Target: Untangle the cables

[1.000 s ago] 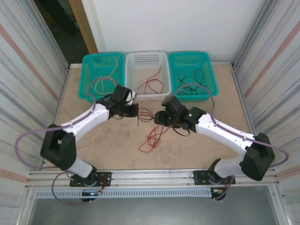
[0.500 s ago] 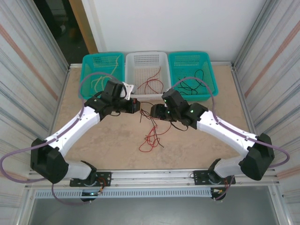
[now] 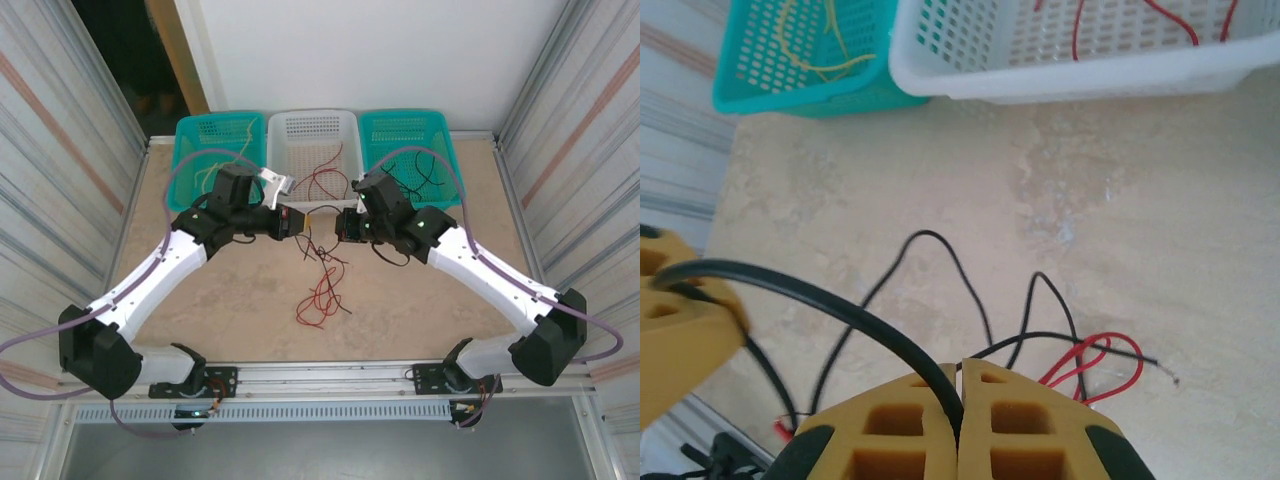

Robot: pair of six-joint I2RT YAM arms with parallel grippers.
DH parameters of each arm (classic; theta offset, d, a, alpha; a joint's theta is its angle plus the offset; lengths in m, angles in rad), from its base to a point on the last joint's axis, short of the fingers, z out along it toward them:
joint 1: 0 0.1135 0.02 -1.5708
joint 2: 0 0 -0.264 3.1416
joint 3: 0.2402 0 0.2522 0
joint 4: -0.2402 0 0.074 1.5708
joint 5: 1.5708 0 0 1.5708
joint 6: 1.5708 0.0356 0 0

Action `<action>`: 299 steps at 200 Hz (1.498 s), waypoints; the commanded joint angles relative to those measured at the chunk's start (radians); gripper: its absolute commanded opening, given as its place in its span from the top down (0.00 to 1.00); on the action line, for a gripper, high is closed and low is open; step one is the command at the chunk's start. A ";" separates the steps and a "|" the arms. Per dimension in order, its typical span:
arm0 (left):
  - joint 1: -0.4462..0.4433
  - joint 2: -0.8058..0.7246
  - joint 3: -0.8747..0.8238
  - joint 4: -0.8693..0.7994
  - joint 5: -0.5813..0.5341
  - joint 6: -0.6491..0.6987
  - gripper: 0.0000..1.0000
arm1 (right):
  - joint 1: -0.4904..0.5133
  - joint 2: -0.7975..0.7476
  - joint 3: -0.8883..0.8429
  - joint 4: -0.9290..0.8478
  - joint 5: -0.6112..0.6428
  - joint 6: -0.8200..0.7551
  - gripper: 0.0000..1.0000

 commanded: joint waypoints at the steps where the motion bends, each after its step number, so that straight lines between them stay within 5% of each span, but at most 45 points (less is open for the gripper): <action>1: -0.002 -0.017 -0.018 0.102 0.064 -0.027 0.65 | 0.012 -0.072 0.073 -0.033 -0.018 -0.085 1.00; 15: -0.017 -0.017 -0.048 0.192 0.094 -0.064 0.52 | 0.015 -0.102 0.086 -0.024 -0.023 -0.098 1.00; 35: -0.054 -0.016 -0.068 0.293 0.126 -0.082 0.47 | 0.017 -0.127 0.123 -0.036 -0.027 -0.105 1.00; 138: -0.084 0.111 -0.175 0.293 -0.080 -0.117 0.64 | -0.023 -0.317 0.191 0.073 -0.034 -0.113 1.00; 181: -0.077 -0.016 -0.175 0.188 -0.126 -0.068 0.56 | -0.069 -0.334 0.167 0.068 -0.012 -0.096 1.00; 236: -0.039 -0.127 0.037 0.147 -0.078 0.042 0.46 | -0.094 -0.331 0.151 0.059 -0.010 -0.086 1.00; 299: -0.038 -0.050 0.183 0.335 0.110 -0.042 0.45 | -0.110 -0.328 0.137 0.071 -0.020 -0.072 1.00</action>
